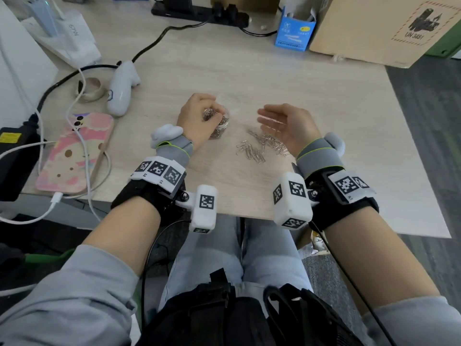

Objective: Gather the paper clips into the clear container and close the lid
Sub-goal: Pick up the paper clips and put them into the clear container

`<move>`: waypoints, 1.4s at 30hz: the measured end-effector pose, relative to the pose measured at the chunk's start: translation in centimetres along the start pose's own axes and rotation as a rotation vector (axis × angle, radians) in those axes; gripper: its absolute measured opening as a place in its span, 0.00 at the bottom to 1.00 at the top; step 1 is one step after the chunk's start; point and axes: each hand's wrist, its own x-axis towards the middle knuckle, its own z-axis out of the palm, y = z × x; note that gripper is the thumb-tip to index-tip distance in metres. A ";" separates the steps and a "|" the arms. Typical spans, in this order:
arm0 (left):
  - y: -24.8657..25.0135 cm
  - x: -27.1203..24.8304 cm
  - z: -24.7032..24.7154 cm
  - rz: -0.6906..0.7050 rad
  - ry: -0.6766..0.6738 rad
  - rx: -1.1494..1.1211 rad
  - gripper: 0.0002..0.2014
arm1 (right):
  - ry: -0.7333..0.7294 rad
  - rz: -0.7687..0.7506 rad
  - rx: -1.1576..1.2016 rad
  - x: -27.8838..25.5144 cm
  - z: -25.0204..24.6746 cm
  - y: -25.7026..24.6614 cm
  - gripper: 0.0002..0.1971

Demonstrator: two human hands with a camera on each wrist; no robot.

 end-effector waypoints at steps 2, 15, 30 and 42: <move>1.2 0.0 0.3 0.085 -0.002 0.010 0.07 | 0.134 -0.132 -0.066 0.5 -1.6 0.0 0.10; 6.1 0.6 8.2 0.234 -0.474 0.184 0.18 | 0.108 -0.309 -0.728 0.4 -7.3 2.4 0.16; 6.1 -2.0 6.2 0.251 -0.541 0.315 0.32 | 0.347 -0.402 -0.566 -1.9 -10.1 3.1 0.19; 6.3 -3.2 6.5 0.131 -0.415 0.337 0.22 | 0.177 -0.349 -0.850 -1.7 -7.8 3.7 0.16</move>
